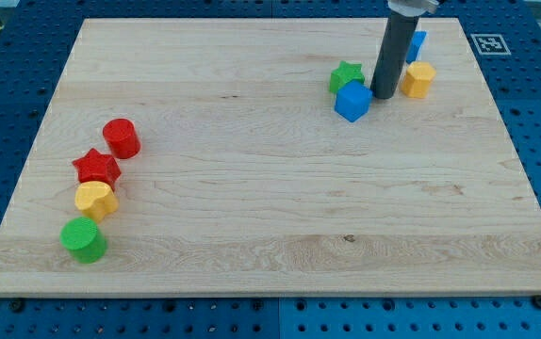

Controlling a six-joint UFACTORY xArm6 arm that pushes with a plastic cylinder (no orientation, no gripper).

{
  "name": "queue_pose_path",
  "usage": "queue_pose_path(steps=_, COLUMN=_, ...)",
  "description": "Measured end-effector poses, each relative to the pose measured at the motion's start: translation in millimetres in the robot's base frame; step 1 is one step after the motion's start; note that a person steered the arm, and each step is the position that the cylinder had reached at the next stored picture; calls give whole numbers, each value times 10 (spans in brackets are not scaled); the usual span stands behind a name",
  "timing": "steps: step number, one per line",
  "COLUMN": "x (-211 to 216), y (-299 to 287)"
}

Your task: Move the blue cube to the center of the board

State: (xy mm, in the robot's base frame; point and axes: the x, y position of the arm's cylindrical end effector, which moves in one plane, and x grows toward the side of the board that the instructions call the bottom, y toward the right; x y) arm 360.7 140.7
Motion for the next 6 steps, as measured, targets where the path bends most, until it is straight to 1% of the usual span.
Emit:
queue_pose_path(steps=2, x=261, y=-298)
queue_pose_path(steps=4, x=310, y=-784)
queue_pose_path(steps=6, x=653, y=-1219)
